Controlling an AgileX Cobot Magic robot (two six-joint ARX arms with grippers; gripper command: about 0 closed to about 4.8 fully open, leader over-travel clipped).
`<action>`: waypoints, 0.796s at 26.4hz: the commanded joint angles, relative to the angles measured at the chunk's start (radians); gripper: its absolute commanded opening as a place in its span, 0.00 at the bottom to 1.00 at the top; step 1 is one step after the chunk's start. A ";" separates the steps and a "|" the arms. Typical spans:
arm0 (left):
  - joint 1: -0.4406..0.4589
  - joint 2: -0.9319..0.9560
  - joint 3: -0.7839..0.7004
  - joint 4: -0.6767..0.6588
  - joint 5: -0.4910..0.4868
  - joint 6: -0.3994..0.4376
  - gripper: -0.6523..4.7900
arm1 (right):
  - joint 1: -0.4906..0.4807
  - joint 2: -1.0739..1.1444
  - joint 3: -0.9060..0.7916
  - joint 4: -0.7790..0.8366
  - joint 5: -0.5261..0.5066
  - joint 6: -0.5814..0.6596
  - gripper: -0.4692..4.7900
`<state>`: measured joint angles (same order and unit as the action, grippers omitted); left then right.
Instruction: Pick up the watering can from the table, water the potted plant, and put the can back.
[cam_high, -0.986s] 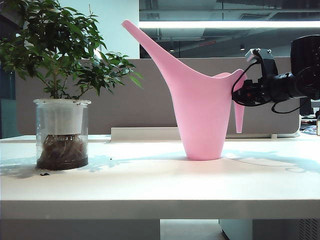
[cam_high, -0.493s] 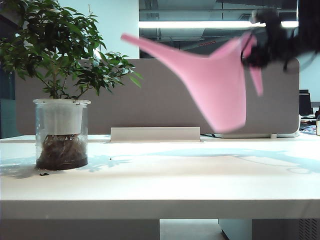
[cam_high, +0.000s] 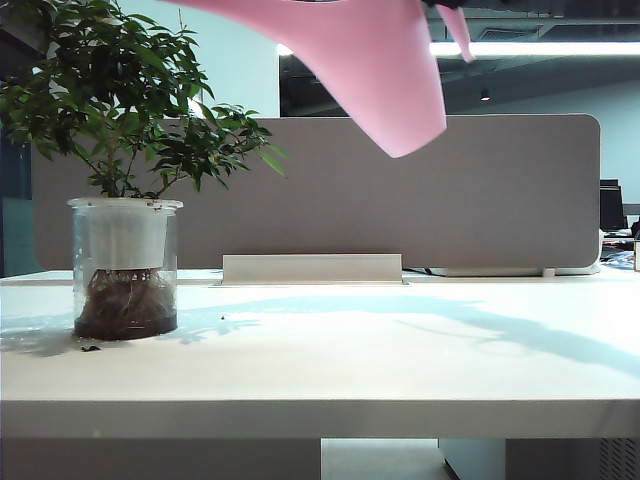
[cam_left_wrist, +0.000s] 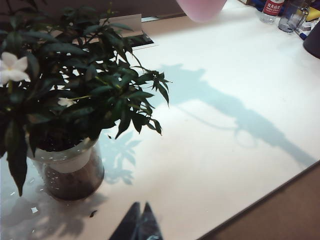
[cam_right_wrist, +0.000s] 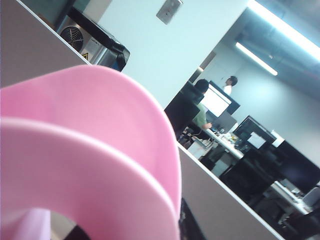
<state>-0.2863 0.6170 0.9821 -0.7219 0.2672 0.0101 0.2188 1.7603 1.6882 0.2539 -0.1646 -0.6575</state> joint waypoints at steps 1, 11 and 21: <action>0.002 -0.001 0.002 0.010 -0.001 0.005 0.13 | 0.028 -0.017 0.031 0.055 0.074 -0.058 0.08; 0.002 -0.001 0.002 0.009 -0.001 0.005 0.13 | 0.113 -0.017 0.031 0.041 0.148 -0.258 0.08; 0.002 -0.001 0.002 0.009 -0.001 0.005 0.13 | 0.175 -0.017 0.032 0.109 0.167 -0.447 0.08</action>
<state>-0.2863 0.6170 0.9821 -0.7219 0.2668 0.0101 0.3939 1.7622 1.7035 0.2455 -0.0074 -1.0809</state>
